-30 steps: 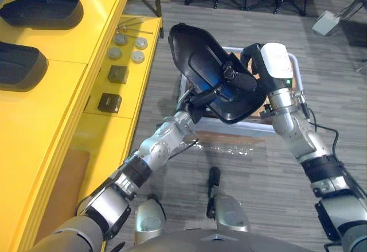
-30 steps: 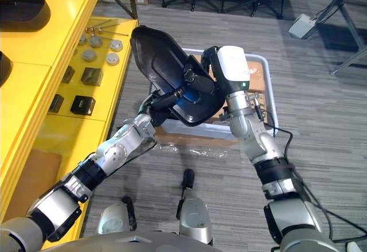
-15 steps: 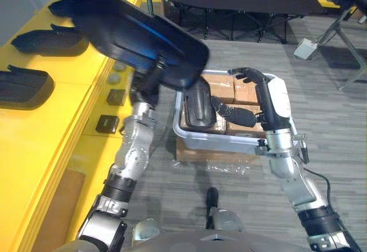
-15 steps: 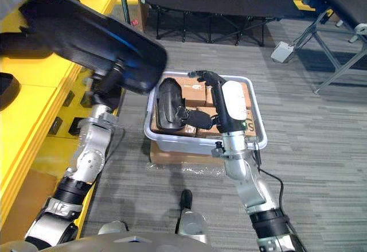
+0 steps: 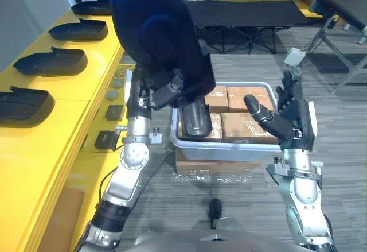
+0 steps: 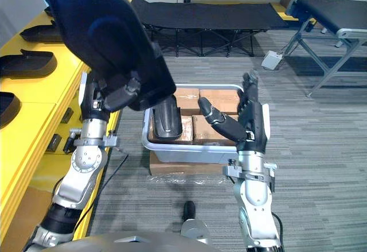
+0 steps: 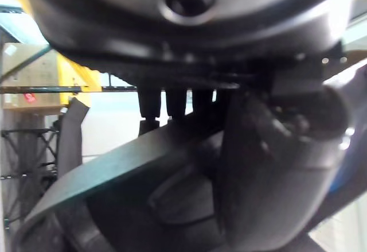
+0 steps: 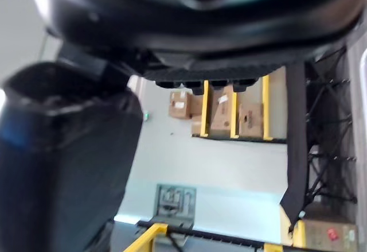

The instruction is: Walk over and take three plastic housings, then place them on the shelf

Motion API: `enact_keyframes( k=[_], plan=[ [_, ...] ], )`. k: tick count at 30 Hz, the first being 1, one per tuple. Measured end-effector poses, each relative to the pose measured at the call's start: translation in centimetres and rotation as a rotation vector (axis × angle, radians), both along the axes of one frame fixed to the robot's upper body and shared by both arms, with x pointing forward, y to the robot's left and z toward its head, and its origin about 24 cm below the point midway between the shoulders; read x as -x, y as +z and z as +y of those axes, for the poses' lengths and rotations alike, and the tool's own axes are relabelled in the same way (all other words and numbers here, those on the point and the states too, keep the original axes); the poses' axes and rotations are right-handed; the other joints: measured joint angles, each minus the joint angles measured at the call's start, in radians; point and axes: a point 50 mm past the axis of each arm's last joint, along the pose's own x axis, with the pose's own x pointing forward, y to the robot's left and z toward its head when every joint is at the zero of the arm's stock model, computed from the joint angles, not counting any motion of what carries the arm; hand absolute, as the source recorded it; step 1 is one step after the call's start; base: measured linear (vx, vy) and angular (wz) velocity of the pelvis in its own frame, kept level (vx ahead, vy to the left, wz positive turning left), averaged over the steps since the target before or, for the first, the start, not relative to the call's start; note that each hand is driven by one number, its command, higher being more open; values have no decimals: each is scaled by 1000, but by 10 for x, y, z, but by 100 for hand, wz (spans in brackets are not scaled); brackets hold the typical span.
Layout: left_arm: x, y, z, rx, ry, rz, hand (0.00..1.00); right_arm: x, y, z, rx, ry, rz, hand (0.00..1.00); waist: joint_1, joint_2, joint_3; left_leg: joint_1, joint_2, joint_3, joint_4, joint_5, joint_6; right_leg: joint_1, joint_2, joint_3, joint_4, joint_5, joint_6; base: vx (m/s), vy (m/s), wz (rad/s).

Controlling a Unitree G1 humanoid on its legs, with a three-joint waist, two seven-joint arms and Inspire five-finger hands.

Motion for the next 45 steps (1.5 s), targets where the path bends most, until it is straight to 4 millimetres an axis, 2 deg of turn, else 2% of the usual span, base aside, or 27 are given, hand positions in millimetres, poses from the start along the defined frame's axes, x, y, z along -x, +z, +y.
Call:
enact_keyframes(
  k=[4,5,6,9,11,15,20,23,24,26,29,34,36,37,38,39,41,42,44,45],
  plan=[
    [11,-17,13,5,60,70,0,14,-23,-5,-20,3,157,100,0,9,-5,0,1,11,-15,8,-3,-15,5,7,0,4,-5,40,8,-9],
    [18,-24,18,14,82,88,0,18,-40,-4,-61,21,247,100,1,11,-7,2,2,12,-18,8,-3,-15,7,7,1,5,-5,32,32,0],
    [19,-25,19,17,84,90,0,19,-43,-4,-68,22,261,100,2,11,-7,2,2,12,-19,8,-3,-15,6,7,2,5,-5,31,33,1],
    [31,-33,27,34,113,106,0,29,-72,-1,-171,-4,377,100,16,11,-7,11,-4,11,-30,10,-1,-10,3,6,5,6,-4,14,43,2],
    [33,-35,31,30,121,110,0,32,-80,0,-191,-17,406,100,27,11,-7,13,-5,11,-31,10,-1,-7,1,5,5,6,-4,-16,39,2],
    [36,-34,39,25,152,94,0,29,-77,1,-215,-9,371,100,33,6,-14,11,-8,-11,-31,10,1,8,-4,-17,0,-1,0,-54,34,14],
    [36,-34,39,17,159,93,0,11,-67,7,-228,31,311,100,44,9,-23,-20,-11,-63,-32,20,12,12,-13,-65,-1,-11,-2,-29,12,29],
    [38,-32,47,16,200,88,0,-2,-67,19,-219,102,309,100,72,13,-25,-37,-14,-110,-34,37,6,24,-18,-110,0,-9,-6,-11,10,41],
    [41,-29,53,16,229,78,0,-7,-69,24,-211,137,318,100,91,13,-25,-40,-14,-126,-34,40,5,30,-19,-124,0,-9,-6,-3,12,48],
    [48,-25,63,23,284,60,0,-11,-71,32,-195,197,331,100,111,14,-25,-54,-14,-149,-31,42,6,36,-21,-146,0,-11,-6,3,12,43],
    [67,-21,83,33,415,48,0,-19,-74,48,-161,293,348,100,161,17,-26,-69,-14,-211,-24,47,6,69,-23,-204,5,-23,-5,9,9,49],
    [94,-37,102,37,538,136,0,-38,-67,57,-106,358,318,100,221,19,-24,-111,-16,-297,9,54,12,111,-24,-290,5,-38,-2,-22,13,55],
    [102,-42,103,40,543,172,0,-39,-65,56,-68,362,317,100,226,14,-22,-124,-19,-320,5,66,34,139,-33,-350,5,-59,5,-38,18,93],
    [104,-44,103,48,524,185,0,-38,-66,54,-47,354,321,100,218,13,-11,-125,0,-270,4,73,67,165,-40,-387,5,-71,7,-21,21,101],
    [103,-45,102,58,508,188,0,-37,-67,53,-32,349,325,100,215,19,-4,-126,18,-221,2,81,80,175,-44,-411,5,-75,11,-19,24,108],
    [102,-45,98,66,472,188,0,-36,-68,49,-15,335,336,100,210,14,-3,-125,46,-123,-8,96,103,184,-56,-452,5,-80,18,-18,28,83],
    [100,-44,93,66,422,175,0,-37,-65,44,13,316,328,100,197,9,-2,-129,53,-34,-40,109,104,174,-81,-485,5,-82,27,-19,113,81],
    [98,-43,88,69,389,163,0,-38,-61,38,15,295,314,100,192,21,4,-128,47,-14,-68,138,74,165,-94,-486,14,-81,32,-8,146,55],
    [97,-42,84,60,359,153,0,-38,-60,34,16,278,310,100,191,37,13,-125,37,-13,-83,177,53,158,-114,-481,42,-88,43,69,201,11],
    [95,-41,83,48,343,148,0,-36,-62,32,14,272,317,100,183,35,15,-123,29,-15,-80,184,50,158,-131,-480,66,-96,54,106,207,3]
  ],
)
